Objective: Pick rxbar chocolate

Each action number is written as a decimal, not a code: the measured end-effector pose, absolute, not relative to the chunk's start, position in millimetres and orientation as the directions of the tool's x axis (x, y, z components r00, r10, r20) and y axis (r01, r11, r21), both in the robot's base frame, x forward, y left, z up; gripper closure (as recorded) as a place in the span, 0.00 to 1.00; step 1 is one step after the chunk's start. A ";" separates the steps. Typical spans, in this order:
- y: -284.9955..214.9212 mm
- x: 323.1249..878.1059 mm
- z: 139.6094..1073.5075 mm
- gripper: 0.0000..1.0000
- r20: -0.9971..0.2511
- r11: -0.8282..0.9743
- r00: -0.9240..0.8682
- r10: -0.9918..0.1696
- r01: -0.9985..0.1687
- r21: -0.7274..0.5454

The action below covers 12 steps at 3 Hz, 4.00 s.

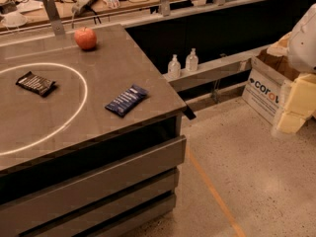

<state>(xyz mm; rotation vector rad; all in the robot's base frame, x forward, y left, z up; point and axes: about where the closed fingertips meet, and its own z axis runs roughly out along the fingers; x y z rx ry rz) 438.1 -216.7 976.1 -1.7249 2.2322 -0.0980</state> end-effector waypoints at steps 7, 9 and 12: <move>-51.3 423.5 968.9 0.00 -0.643 0.257 -0.022 -0.765 -0.927 -0.274; 2.6 513.6 962.7 0.00 -0.822 0.398 0.013 -0.570 -0.870 -0.290; 142.9 619.0 915.4 0.00 -0.916 0.371 0.068 -0.394 -0.901 -0.226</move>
Offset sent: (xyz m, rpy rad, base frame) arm -0.0345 0.0456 0.0127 0.1979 -0.1001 0.0857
